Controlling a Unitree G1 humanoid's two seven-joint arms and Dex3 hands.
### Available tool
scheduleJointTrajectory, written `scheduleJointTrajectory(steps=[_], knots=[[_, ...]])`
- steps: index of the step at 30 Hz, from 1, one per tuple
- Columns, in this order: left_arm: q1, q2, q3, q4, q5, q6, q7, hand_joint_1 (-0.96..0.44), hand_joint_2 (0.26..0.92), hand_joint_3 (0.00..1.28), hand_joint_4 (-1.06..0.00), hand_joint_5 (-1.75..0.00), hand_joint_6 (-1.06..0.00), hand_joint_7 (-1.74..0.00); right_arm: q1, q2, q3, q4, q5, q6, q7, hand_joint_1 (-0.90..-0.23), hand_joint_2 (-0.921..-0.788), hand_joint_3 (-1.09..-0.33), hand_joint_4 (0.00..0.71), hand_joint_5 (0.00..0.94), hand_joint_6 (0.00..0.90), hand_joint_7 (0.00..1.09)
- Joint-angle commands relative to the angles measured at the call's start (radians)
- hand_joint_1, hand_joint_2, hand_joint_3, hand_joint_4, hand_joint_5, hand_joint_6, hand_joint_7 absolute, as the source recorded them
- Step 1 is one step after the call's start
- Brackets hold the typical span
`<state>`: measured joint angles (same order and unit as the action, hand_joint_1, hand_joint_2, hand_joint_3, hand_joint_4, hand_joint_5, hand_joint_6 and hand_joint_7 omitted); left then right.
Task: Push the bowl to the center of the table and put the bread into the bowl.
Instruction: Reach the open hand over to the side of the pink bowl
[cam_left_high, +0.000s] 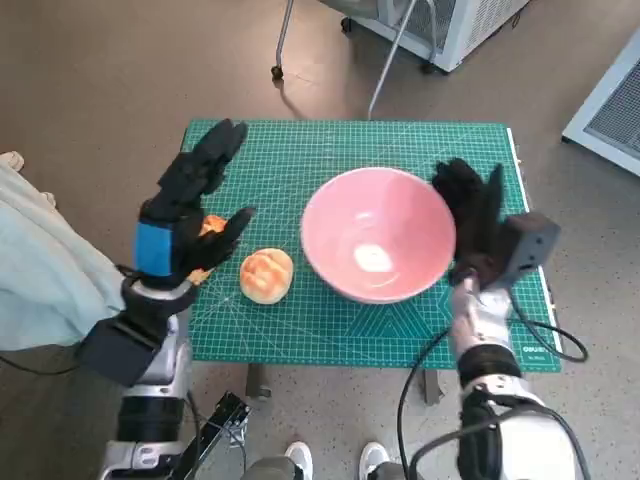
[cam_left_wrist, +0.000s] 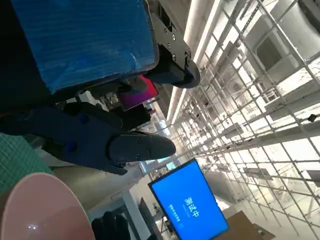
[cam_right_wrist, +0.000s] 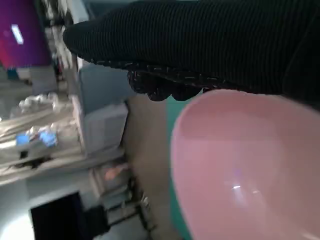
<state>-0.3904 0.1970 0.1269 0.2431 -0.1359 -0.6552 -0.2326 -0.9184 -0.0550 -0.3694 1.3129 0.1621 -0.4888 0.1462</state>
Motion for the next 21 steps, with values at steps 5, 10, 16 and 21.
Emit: scheduleJointTrajectory(steps=[5, 10, 16, 21], knots=[[0.064, 0.022, 0.026, -0.058, -0.002, 0.025, 0.005, -0.37, 0.921, 0.28, -0.52, 0.00, -0.54, -0.07, -0.043, 0.046, -0.042, 0.024, 0.033, 0.056, 0.023, -0.548, -0.921, -0.835, 0.238, 0.014, 0.112, 0.52], [0.090, 0.031, 0.040, -0.079, 0.001, 0.034, 0.010, -0.38, 0.921, 0.27, -0.53, -0.01, -0.54, -0.06, -0.060, 0.049, -0.034, 0.026, 0.016, 0.073, 0.022, -0.546, -0.921, -0.826, 0.245, 0.015, 0.124, 0.52], [0.134, 0.049, 0.060, -0.109, 0.003, 0.042, 0.012, -0.39, 0.921, 0.27, -0.53, -0.01, -0.54, -0.05, -0.069, 0.028, 0.009, 0.019, -0.038, 0.048, 0.002, -0.550, -0.921, -0.838, 0.249, 0.014, 0.132, 0.51], [0.168, 0.093, 0.095, -0.120, 0.000, 0.047, 0.003, -0.40, 0.921, 0.27, -0.52, 0.00, -0.54, -0.04, -0.072, -0.001, 0.061, -0.005, -0.094, -0.043, 0.000, -0.555, -0.921, -0.853, 0.253, 0.013, 0.131, 0.51]])
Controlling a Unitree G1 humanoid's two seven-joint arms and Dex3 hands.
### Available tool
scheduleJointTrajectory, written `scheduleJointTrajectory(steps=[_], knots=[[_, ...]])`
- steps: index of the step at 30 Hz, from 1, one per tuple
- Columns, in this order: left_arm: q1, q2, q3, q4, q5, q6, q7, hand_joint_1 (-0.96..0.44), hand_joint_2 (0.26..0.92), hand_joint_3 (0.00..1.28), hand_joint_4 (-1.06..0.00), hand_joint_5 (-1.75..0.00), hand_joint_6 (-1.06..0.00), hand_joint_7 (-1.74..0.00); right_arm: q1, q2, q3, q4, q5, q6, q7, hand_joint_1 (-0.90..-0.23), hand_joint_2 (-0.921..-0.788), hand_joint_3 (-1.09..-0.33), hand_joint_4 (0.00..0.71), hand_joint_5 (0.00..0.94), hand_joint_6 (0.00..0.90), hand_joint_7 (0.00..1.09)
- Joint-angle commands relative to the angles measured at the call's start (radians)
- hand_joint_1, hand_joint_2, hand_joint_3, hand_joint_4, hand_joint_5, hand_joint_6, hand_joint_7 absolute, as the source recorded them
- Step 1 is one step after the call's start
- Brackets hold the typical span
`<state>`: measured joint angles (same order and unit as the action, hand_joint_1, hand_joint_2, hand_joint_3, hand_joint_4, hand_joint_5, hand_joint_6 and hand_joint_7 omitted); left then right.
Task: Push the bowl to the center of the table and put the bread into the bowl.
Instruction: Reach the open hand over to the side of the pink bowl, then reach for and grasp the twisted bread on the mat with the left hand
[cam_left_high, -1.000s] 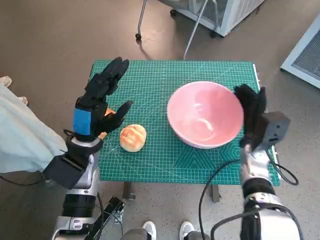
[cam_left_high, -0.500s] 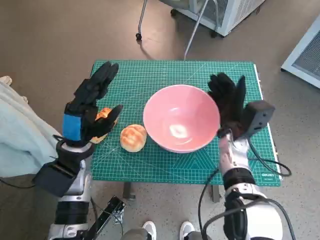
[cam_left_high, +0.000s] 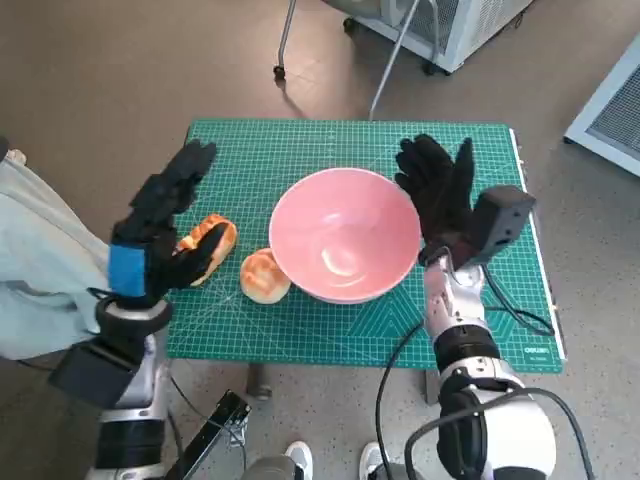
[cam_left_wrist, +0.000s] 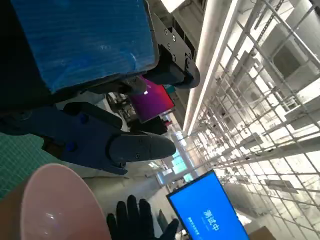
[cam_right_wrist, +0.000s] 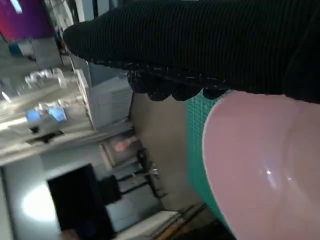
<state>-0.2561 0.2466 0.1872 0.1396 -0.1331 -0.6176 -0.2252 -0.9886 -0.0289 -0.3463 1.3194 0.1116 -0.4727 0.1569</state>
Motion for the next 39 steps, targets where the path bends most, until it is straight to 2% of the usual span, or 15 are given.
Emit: scheduleJointTrajectory(steps=[1, 5, 8, 11, 14, 16, 21, 23, 26, 28, 32, 35, 39], knots=[[0.039, 0.058, 0.046, -0.015, -0.001, 0.011, -0.006, -0.40, 0.921, 0.27, -0.52, 0.00, -0.54, -0.04, -0.002, -0.033, 0.051, -0.019, -0.056, -0.087, -0.011, -0.558, -0.921, -0.855, 0.254, 0.013, 0.131, 0.51], [0.046, 0.116, 0.085, 0.001, 0.030, 0.011, 0.001, -0.41, 0.921, 0.28, -0.50, 0.00, -0.53, -0.03, 0.003, -0.057, 0.092, -0.059, -0.087, -0.204, 0.012, -0.591, -0.921, -0.870, 0.254, 0.009, 0.094, 0.55], [0.043, 0.157, 0.108, 0.020, 0.067, 0.012, 0.013, -0.42, 0.921, 0.28, -0.49, 0.00, -0.51, -0.02, 0.013, -0.068, 0.105, -0.092, -0.080, -0.286, 0.062, -0.606, -0.921, -0.886, 0.254, 0.006, 0.035, 0.61], [0.035, 0.213, 0.131, 0.038, 0.127, 0.038, 0.037, -0.43, 0.921, 0.26, -0.48, 0.00, -0.51, -0.01, 0.035, -0.071, 0.112, -0.157, -0.046, -0.376, 0.147, -0.619, -0.921, -0.886, 0.255, 0.005, 0.011, 0.66], [0.029, 0.252, 0.139, 0.045, 0.188, 0.065, 0.064, -0.44, 0.921, 0.25, -0.46, 0.00, -0.50, -0.01, 0.055, -0.074, 0.124, -0.216, -0.026, -0.435, 0.195, -0.636, -0.921, -0.884, 0.254, 0.005, 0.003, 0.69], [0.023, 0.284, 0.139, 0.046, 0.242, 0.092, 0.084, -0.45, 0.921, 0.24, -0.45, 0.00, -0.49, 0.00, 0.075, -0.075, 0.134, -0.273, 0.006, -0.465, 0.244, -0.645, -0.921, -0.883, 0.253, 0.004, 0.001, 0.71], [-0.002, 0.349, 0.116, 0.054, 0.342, 0.180, 0.106, -0.47, 0.921, 0.23, -0.42, 0.00, -0.46, 0.00, 0.122, -0.063, 0.154, -0.404, 0.104, -0.480, 0.351, -0.661, -0.921, -0.877, 0.254, 0.005, -0.001, 0.77], [-0.013, 0.369, 0.100, 0.053, 0.378, 0.224, 0.104, -0.47, 0.921, 0.23, -0.38, 0.00, -0.44, 0.00, 0.142, -0.062, 0.165, -0.452, 0.130, -0.485, 0.381, -0.670, -0.921, -0.862, 0.257, 0.007, -0.001, 0.80], [-0.031, 0.387, 0.078, 0.052, 0.405, 0.292, 0.093, -0.48, 0.921, 0.21, -0.34, 0.00, -0.41, 0.00, 0.163, -0.064, 0.182, -0.504, 0.154, -0.486, 0.409, -0.684, -0.921, -0.843, 0.258, 0.008, -0.001, 0.83], [-0.048, 0.395, 0.056, 0.054, 0.421, 0.347, 0.081, -0.48, 0.921, 0.18, -0.32, 0.00, -0.39, 0.00, 0.178, -0.067, 0.194, -0.539, 0.152, -0.488, 0.413, -0.692, -0.921, -0.832, 0.257, 0.008, -0.001, 0.84], [-0.080, 0.400, 0.017, 0.052, 0.440, 0.436, 0.062, -0.47, 0.921, 0.10, -0.29, 0.00, -0.36, 0.00, 0.206, -0.073, 0.216, -0.592, 0.120, -0.501, 0.392, -0.697, -0.921, -0.824, 0.258, 0.009, -0.001, 0.86], [-0.102, 0.396, -0.020, 0.043, 0.459, 0.514, 0.042, -0.45, 0.905, 0.05, -0.28, 0.00, -0.35, 0.00, 0.227, -0.086, 0.228, -0.634, 0.062, -0.517, 0.355, -0.694, -0.921, -0.826, 0.263, 0.013, -0.001, 0.87], [-0.122, 0.389, -0.064, 0.016, 0.479, 0.625, 0.007, -0.41, 0.879, 0.02, -0.27, 0.00, -0.34, 0.00, 0.240, -0.102, 0.237, -0.665, 0.000, -0.528, 0.311, -0.679, -0.921, -0.834, 0.258, 0.013, -0.001, 0.85]])
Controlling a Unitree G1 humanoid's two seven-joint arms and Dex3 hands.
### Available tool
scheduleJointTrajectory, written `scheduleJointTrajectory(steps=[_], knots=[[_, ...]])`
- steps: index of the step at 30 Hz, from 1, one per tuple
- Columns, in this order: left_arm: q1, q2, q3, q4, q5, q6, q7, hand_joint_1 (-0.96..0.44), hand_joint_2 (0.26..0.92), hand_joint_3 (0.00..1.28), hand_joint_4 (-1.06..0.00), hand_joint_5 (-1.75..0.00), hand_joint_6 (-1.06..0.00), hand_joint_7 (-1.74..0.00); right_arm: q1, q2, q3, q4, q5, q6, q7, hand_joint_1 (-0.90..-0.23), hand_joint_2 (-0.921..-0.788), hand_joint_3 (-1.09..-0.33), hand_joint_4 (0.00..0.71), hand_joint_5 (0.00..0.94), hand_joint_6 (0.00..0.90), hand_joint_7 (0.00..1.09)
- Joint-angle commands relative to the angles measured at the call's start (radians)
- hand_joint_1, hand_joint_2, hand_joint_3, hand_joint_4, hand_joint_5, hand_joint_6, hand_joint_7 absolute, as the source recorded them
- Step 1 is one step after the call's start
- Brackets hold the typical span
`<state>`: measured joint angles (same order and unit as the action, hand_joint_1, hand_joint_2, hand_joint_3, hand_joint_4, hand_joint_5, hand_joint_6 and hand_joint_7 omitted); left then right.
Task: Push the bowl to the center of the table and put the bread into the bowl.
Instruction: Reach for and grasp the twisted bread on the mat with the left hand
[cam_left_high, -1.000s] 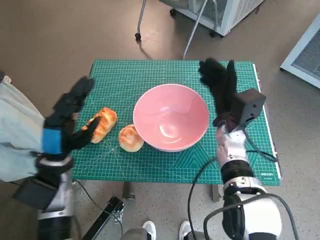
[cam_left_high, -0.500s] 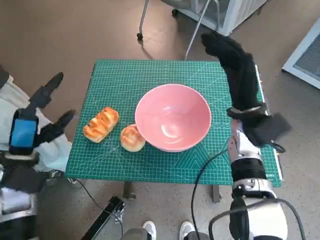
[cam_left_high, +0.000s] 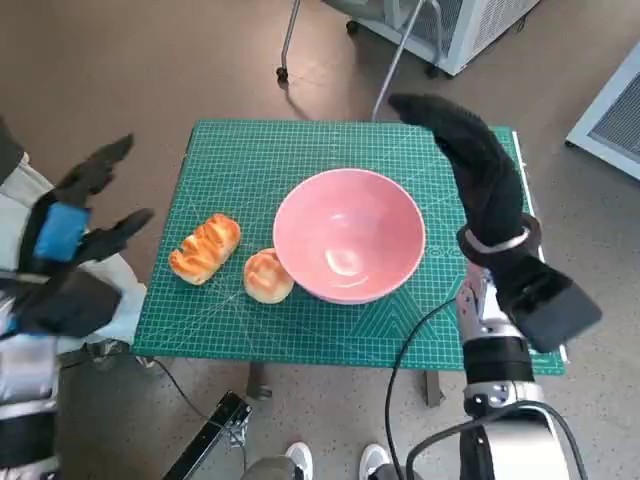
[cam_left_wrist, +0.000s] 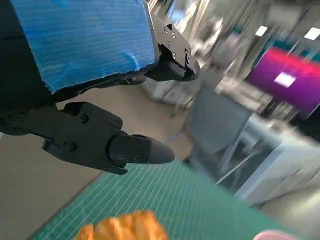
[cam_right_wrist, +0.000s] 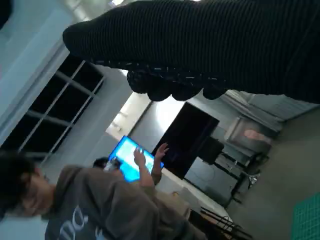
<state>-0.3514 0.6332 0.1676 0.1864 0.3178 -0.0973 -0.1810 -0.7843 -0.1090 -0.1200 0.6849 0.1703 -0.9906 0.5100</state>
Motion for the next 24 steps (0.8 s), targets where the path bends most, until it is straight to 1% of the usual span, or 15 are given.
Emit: scheduleJointTrajectory(steps=[1, 5, 6, 9, 12, 15, 17, 19, 24], knots=[[-0.031, 0.001, -0.056, -0.039, 0.034, 0.134, -0.046, -0.40, 0.870, 0.01, -0.26, 0.00, -0.34, 0.00, 0.037, -0.025, 0.013, -0.035, -0.071, -0.012, -0.052, -0.675, -0.921, -0.841, 0.254, 0.012, -0.001, 0.84], [-0.051, -0.004, -0.108, -0.072, 0.065, 0.265, -0.092, -0.39, 0.846, 0.00, -0.23, 0.00, -0.29, 0.00, 0.042, -0.034, 0.020, -0.051, -0.105, -0.016, -0.090, -0.668, -0.921, -0.857, 0.250, 0.013, -0.001, 0.83], [-0.059, -0.004, -0.128, -0.082, 0.078, 0.312, -0.113, -0.39, 0.843, 0.00, -0.22, 0.00, -0.28, 0.00, 0.044, -0.036, 0.022, -0.057, -0.115, -0.017, -0.101, -0.668, -0.921, -0.859, 0.250, 0.013, -0.001, 0.83], [-0.079, -0.003, -0.175, -0.108, 0.109, 0.425, -0.164, -0.37, 0.822, 0.00, -0.14, 0.00, -0.21, 0.00, 0.049, -0.042, 0.030, -0.070, -0.143, -0.017, -0.131, -0.673, -0.921, -0.875, 0.253, 0.018, -0.001, 0.84], [-0.105, 0.006, -0.232, -0.136, 0.152, 0.537, -0.224, -0.37, 0.813, 0.00, -0.10, 0.00, -0.17, 0.00, 0.054, -0.047, 0.036, -0.079, -0.175, -0.020, -0.163, -0.674, -0.921, -0.885, 0.254, 0.020, -0.001, 0.85], [-0.142, 0.018, -0.297, -0.145, 0.200, 0.628, -0.289, -0.38, 0.807, 0.00, -0.05, 0.00, -0.12, 0.00, 0.057, -0.050, 0.043, -0.081, -0.201, -0.024, -0.192, -0.674, -0.921, -0.891, 0.253, 0.022, -0.001, 0.86], [-0.166, 0.024, -0.335, -0.143, 0.231, 0.668, -0.321, -0.38, 0.806, 0.00, -0.04, 0.00, -0.10, 0.00, 0.059, -0.050, 0.048, -0.083, -0.213, -0.024, -0.208, -0.673, -0.921, -0.892, 0.252, 0.023, -0.001, 0.86], [-0.179, 0.027, -0.358, -0.142, 0.251, 0.692, -0.339, -0.39, 0.806, 0.00, -0.03, 0.00, -0.10, 0.00, 0.061, -0.052, 0.054, -0.086, -0.219, -0.023, -0.220, -0.669, -0.921, -0.893, 0.252, 0.025, -0.001, 0.86], [-0.205, 0.023, -0.395, -0.126, 0.276, 0.714, -0.361, -0.39, 0.807, 0.00, -0.02, 0.00, -0.09, 0.00, 0.061, -0.058, 0.066, -0.087, -0.230, -0.025, -0.243, -0.655, -0.921, -0.893, 0.252, 0.029, -0.001, 0.87]])
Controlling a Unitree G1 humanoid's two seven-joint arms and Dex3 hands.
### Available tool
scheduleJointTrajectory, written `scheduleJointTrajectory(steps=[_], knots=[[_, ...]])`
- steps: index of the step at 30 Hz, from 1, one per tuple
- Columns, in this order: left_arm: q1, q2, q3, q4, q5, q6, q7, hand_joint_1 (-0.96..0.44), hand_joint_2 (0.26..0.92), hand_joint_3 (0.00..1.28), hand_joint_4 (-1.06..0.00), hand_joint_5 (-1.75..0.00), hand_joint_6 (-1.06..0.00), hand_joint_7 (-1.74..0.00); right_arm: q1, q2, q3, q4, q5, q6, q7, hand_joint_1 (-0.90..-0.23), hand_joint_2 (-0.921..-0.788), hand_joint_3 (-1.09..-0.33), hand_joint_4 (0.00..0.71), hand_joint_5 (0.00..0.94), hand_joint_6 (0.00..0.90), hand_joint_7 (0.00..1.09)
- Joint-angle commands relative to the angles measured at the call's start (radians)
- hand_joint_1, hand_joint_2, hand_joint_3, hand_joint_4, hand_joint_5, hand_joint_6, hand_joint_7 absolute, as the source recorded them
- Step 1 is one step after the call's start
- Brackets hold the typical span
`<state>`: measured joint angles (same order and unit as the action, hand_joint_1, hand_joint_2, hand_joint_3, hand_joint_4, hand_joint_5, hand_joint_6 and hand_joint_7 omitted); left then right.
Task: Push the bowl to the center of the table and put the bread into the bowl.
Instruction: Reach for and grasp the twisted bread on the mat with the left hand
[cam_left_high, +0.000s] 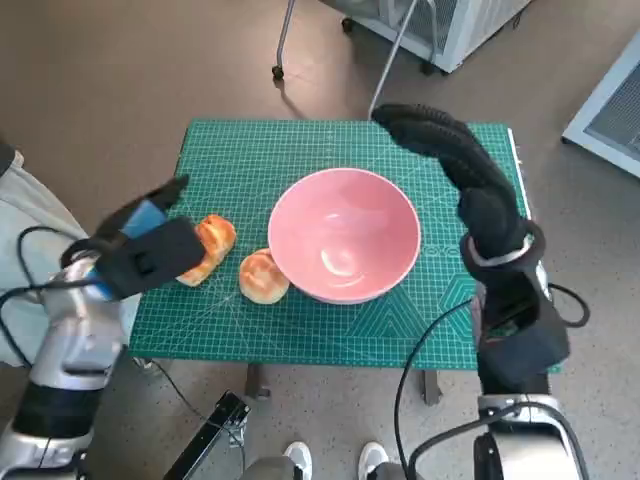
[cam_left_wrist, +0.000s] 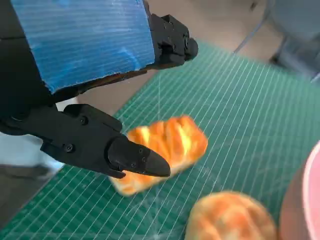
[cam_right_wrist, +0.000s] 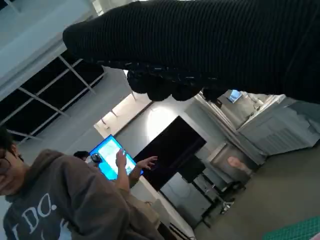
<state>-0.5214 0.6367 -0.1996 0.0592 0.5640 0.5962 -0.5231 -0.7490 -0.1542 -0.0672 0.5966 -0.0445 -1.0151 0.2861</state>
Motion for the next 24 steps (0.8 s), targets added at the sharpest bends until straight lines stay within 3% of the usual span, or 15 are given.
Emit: scheduleJointTrajectory(steps=[1, 12, 24], knots=[[-0.042, 0.019, -0.036, 0.009, 0.035, 0.023, -0.023, -0.39, 0.807, 0.00, -0.02, 0.00, -0.09, 0.00, 0.025, -0.014, 0.016, 0.002, -0.016, -0.003, -0.021, -0.653, -0.921, -0.892, 0.251, 0.030, -0.001, 0.87], [-0.102, -0.010, -0.121, 0.130, 0.068, 0.017, -0.048, -0.45, 0.817, 0.00, -0.04, -0.01, -0.11, -0.01, 0.013, -0.024, 0.033, 0.043, -0.010, -0.033, -0.033, -0.617, -0.921, -0.880, 0.246, 0.042, -0.001, 0.87], [-0.143, -0.119, -0.167, 0.365, 0.055, -0.050, 0.055, -0.48, 0.826, 0.00, -0.12, -0.03, -0.16, -0.03, -0.001, -0.024, 0.047, 0.097, 0.003, -0.070, -0.038, -0.595, -0.921, -0.880, 0.240, 0.060, -0.001, 0.87]])
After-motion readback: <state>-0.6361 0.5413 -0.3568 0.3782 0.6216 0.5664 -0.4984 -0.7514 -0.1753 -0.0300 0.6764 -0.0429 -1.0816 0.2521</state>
